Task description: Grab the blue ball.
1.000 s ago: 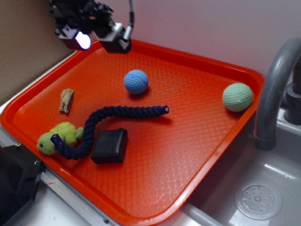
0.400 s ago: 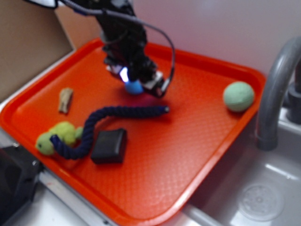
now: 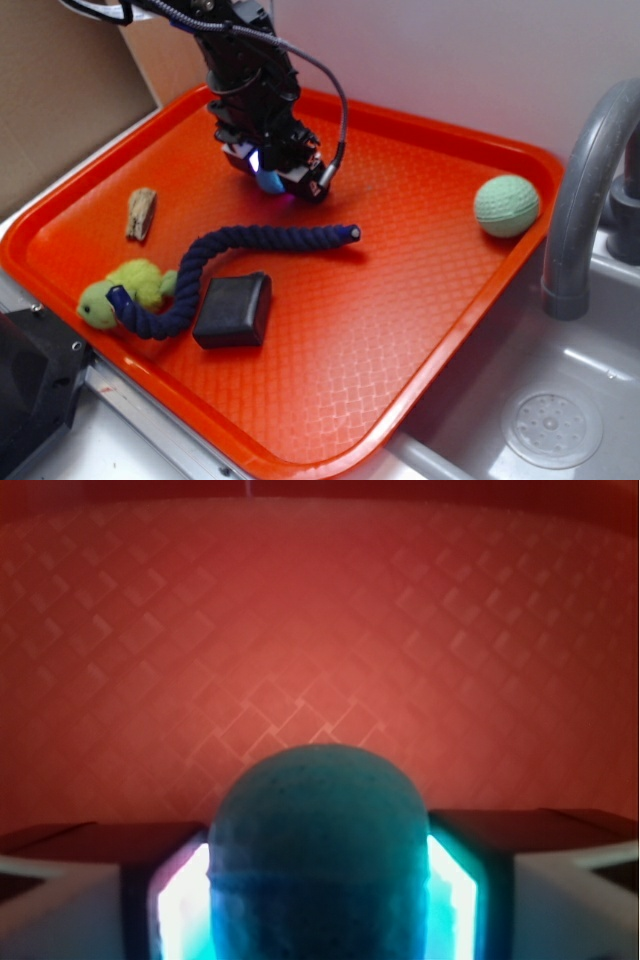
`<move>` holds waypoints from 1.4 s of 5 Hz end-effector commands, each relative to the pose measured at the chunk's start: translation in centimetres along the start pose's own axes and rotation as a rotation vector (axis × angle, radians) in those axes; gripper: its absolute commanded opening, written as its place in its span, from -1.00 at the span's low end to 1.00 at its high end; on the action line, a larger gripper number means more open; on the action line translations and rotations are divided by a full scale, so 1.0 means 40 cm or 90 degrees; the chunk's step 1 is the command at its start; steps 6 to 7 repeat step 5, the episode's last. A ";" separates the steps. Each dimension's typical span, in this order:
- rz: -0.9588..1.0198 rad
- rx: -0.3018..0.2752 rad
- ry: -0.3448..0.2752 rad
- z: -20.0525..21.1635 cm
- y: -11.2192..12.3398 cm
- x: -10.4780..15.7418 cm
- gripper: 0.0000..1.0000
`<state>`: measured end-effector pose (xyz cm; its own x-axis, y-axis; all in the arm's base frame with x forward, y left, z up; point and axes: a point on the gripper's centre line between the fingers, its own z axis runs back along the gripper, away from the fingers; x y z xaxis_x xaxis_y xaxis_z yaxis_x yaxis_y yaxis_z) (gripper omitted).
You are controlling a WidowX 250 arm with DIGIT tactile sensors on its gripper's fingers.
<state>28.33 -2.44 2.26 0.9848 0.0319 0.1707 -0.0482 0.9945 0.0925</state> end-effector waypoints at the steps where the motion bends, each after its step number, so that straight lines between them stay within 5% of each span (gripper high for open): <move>1: -0.013 0.015 0.013 0.151 0.117 0.006 -1.00; 2: -0.069 0.009 0.077 0.284 0.117 -0.023 -1.00; 4: -0.083 -0.072 0.063 0.534 0.192 -0.058 -1.00; 5: -0.079 -0.032 0.059 0.531 0.196 -0.066 -1.00; 7: -0.079 -0.032 0.059 0.531 0.196 -0.066 -1.00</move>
